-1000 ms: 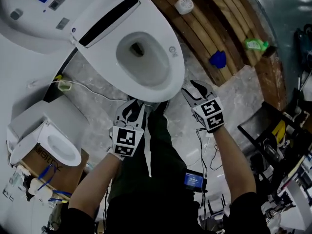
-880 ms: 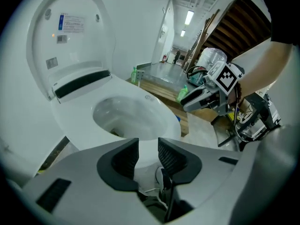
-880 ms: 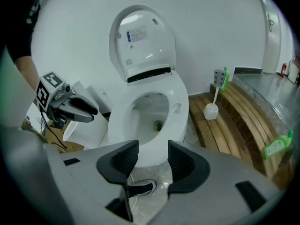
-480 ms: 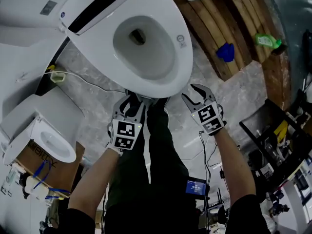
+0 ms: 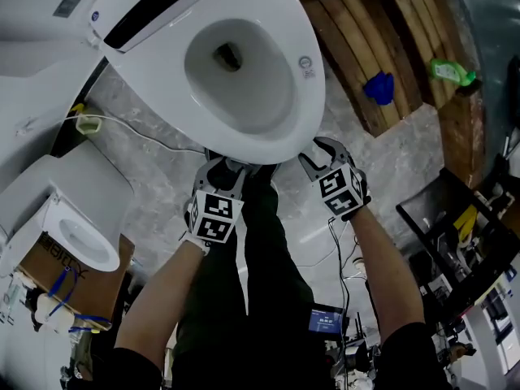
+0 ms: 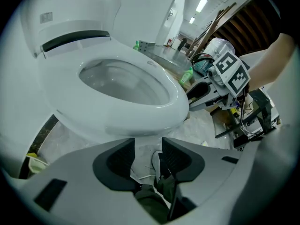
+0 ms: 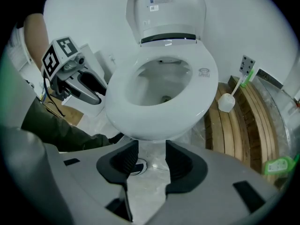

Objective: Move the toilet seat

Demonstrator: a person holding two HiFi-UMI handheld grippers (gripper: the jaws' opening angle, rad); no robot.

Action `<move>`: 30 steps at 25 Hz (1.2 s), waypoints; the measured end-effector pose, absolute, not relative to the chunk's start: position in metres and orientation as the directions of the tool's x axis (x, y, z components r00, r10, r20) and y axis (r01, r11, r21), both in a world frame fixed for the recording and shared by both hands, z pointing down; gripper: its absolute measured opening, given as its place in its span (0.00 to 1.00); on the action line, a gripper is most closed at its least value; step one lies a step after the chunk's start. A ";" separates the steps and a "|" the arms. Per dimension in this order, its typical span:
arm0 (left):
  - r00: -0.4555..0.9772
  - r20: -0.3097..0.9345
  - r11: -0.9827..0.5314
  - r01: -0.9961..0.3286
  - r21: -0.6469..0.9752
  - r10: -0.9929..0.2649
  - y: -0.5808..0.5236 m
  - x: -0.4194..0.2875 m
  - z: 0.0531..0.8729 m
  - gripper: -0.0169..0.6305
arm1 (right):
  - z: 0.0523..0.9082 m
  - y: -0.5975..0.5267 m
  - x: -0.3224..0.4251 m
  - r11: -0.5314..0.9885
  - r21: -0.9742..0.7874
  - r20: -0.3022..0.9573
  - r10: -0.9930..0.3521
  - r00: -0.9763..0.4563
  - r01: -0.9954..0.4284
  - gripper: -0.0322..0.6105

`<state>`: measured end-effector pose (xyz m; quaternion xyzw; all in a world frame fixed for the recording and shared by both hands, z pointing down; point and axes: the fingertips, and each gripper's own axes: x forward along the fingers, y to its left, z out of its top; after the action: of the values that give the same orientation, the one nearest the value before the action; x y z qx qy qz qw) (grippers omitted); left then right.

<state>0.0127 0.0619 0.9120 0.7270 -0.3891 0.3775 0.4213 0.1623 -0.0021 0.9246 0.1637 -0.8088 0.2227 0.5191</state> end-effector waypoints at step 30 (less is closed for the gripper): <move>0.418 0.871 -0.357 -0.879 0.316 -0.257 0.065 0.019 0.897 0.29 | 0.890 -0.004 0.162 0.857 -0.223 0.914 0.017 -0.405 -0.466 0.32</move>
<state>0.0187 0.0650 0.8969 0.7331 -0.3874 0.3755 0.4141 0.1622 -0.0037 0.8896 0.1389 -0.8064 0.2289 0.5273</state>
